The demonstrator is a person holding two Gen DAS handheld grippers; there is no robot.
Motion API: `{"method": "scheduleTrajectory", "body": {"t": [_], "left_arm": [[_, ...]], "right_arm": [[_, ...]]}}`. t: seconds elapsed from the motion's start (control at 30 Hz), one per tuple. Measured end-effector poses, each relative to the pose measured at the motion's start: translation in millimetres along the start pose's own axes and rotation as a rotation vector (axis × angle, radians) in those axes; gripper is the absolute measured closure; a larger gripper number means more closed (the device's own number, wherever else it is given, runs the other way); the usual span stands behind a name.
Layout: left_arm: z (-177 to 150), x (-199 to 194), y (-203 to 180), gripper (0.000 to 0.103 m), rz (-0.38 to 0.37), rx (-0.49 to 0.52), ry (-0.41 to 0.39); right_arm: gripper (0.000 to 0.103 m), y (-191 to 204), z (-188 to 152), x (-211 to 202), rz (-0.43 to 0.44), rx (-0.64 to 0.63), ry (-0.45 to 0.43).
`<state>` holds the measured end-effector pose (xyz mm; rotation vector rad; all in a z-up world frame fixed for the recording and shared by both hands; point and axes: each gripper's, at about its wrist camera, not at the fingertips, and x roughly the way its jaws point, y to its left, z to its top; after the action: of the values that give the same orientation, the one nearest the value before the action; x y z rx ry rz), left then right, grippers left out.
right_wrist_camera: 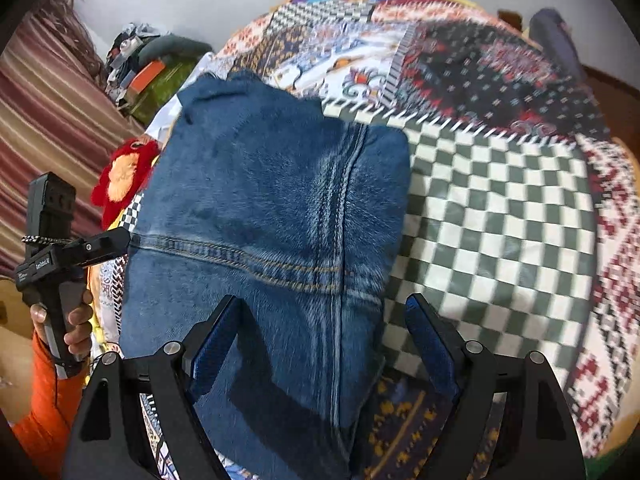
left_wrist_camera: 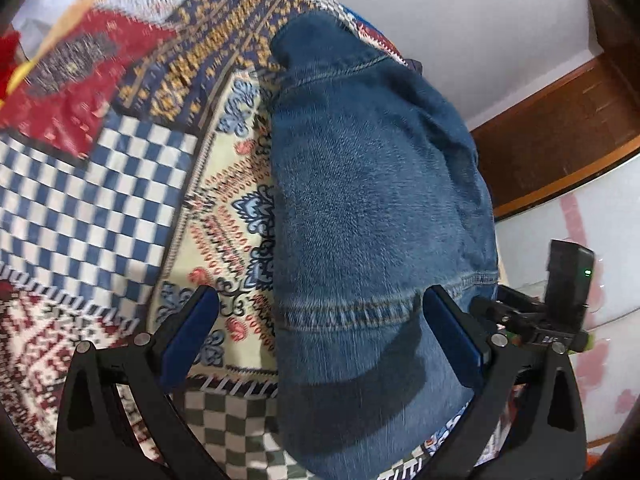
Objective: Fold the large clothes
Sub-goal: 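Grasp the folded denim jacket edge with both tools, then lift the folded jacket with both tools and carry it toward the plush toy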
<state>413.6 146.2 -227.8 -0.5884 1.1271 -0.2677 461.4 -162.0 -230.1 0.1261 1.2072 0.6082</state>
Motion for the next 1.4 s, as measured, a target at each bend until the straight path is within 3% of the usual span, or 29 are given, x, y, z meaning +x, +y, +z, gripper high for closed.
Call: {"method": "scheduleTrajectory", "body": {"t": [0.23,0.4,0.47,0.57,0.63,0.77,0.83,0.93,1.13,1.4], "left_arm": [[14.3,32.8,1.5,0.000,-0.085,-0.041,0.046],[18.4,47.6,-2.6,0.000,-0.156,-0.061,0.054],[15.7,48.4,-6.0,0.002,-0.191,-0.061,0.054],[9.9,47.9,-15.4,0.014,-0.154,-0.044,0.042],[6.2,41.4,-18.1,0.024,-0.142,-0.036,0.033],[2.7,31.1,-26.7,0.030,-0.122,-0.033,0.014],[-1.7,22.6,-33.9,0.034,-0.117,-0.030,0.005],[-7.5,4.4,-44.3,0.036,-0.107,-0.012,-0.017],[-21.3,-60.2,-61.6,0.039,-0.082,0.066,-0.096],[-40.7,-152.7,-58.4,0.039,-0.065,0.105,-0.207]], "right_arm": [[0.020,-10.4,23.0,37.2,0.160,0.075,0.081],[0.016,-5.3,32.3,53.5,0.198,0.070,0.106],[0.016,-4.9,34.9,57.2,0.213,0.071,0.110],[0.018,-4.6,37.7,61.3,0.227,0.085,0.104],[0.026,-2.5,36.9,59.0,0.235,0.092,0.083],[0.047,3.0,34.0,43.6,0.232,0.096,0.035],[0.059,7.4,33.2,35.8,0.239,0.110,0.019],[0.069,17.0,31.2,21.7,0.240,0.120,0.001],[0.072,63.1,23.1,-16.9,0.214,0.037,-0.041],[0.072,125.1,8.7,-59.7,0.257,-0.039,-0.102]]}}
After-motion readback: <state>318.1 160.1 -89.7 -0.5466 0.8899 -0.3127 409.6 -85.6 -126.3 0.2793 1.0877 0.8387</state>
